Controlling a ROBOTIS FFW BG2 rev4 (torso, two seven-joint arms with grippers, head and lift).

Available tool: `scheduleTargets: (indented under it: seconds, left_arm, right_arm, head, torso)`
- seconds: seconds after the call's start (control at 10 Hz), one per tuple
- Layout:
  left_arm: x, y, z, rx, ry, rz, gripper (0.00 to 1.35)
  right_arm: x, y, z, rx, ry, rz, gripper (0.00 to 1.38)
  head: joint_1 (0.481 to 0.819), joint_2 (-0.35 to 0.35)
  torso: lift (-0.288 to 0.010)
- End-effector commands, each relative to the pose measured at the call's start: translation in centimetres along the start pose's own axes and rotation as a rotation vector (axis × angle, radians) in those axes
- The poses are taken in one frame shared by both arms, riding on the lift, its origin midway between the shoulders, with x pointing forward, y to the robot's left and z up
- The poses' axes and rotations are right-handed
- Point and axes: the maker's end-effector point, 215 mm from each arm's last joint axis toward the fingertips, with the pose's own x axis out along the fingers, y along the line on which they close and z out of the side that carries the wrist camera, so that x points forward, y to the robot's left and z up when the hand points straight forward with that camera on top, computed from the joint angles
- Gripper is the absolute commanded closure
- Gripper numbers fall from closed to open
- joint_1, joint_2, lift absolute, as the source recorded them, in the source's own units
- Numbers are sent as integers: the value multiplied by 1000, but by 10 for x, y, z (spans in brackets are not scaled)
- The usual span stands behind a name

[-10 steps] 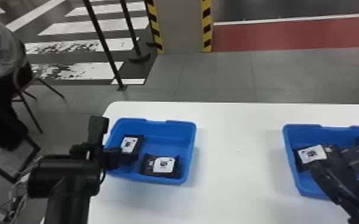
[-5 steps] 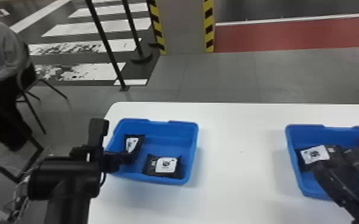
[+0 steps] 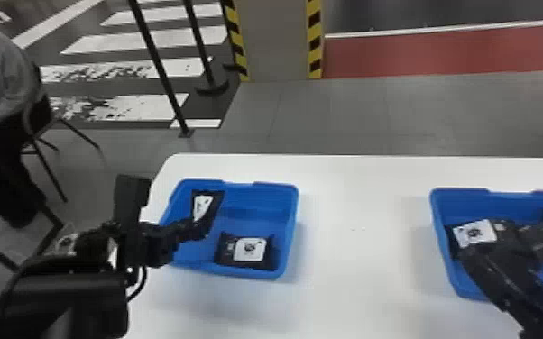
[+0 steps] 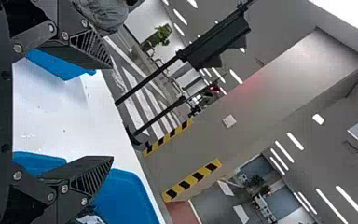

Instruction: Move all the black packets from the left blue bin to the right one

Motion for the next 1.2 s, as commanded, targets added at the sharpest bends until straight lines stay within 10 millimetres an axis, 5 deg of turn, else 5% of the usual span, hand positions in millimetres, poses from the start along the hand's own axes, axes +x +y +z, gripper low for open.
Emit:
scheduleTargets:
  seconds: [0.0,0.3,0.6,1.1]
  left_arm:
    - [-16,-37,28,67,-95,-58,1199]
    - [-9,-125,74,171,-231,-239,1199]
    - [16,-197,90,208,-245,-407,1199]
    - [25,-286,114,238,-265,-622,1199]
  right_arm:
    - [6,11,-1,17,1,28,363]
    - [36,50,2,29,13,152,366]
    - [65,89,13,21,8,255,364]
    - [109,95,24,-26,10,298,366]
  head:
    - [695,213]
    - [695,157]
    - [695,85]
    - [695,-3]
  torso:
    - [-110]
    - [-110]
    - [-110]
    - [-110]
